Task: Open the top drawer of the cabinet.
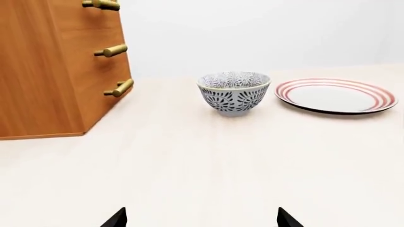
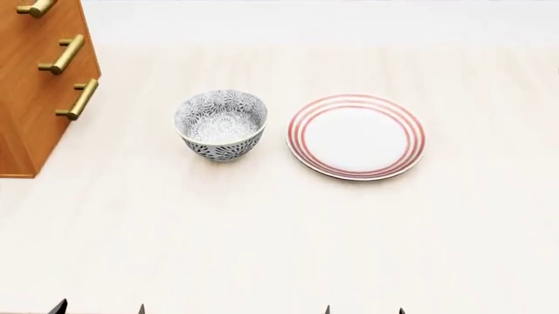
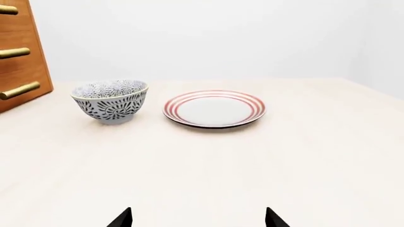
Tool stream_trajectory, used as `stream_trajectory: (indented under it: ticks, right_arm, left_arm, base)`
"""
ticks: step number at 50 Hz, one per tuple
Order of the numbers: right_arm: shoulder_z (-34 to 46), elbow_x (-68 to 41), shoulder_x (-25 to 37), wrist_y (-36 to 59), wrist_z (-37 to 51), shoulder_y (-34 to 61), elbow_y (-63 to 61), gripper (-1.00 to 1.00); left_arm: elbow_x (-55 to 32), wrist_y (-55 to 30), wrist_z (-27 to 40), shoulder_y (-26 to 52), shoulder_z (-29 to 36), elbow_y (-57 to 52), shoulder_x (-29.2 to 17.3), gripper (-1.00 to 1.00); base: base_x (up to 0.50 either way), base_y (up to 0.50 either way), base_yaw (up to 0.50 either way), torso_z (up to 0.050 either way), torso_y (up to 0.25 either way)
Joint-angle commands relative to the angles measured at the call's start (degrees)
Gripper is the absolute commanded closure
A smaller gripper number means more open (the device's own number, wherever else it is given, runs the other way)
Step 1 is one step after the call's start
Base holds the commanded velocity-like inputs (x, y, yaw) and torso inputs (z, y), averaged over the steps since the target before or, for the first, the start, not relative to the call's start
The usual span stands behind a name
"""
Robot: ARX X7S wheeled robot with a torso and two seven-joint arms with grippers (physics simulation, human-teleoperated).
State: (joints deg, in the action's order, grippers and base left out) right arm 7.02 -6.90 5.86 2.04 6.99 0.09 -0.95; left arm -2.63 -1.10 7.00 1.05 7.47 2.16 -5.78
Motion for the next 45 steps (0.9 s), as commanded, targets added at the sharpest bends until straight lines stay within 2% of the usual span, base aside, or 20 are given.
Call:
stream_trajectory:
  ticks: [1, 19, 45]
  right_arm:
    - [-0.2, 0.3, -0.2, -0.7, -0.5, 0.1, 0.3, -1.0]
    - [0.9, -0.7, 0.8, -1.2, 0.6, -0.1, -0.5, -1.0]
    - [2.0, -2.7, 1.9, -2.6, 1.2, 0.1, -0.5, -1.0]
  left_arm:
    - [-0.8, 0.2, -0.2, -0.2, -0.7, -0.6, 0.4, -1.0]
    - [-1.6, 0.5, 1.2, -0.1, 0.5, -0.8, -0.6, -1.0]
    - [-2.9, -0.1, 2.7, 0.3, 1.7, -0.6, -1.6, -1.0]
  base:
    - [0.0, 0.0, 0.0, 0.05, 0.0]
    - [0.0, 0.0, 0.0, 0.05, 0.0]
    - [0.48, -0.02, 0.0, 0.0, 0.0]
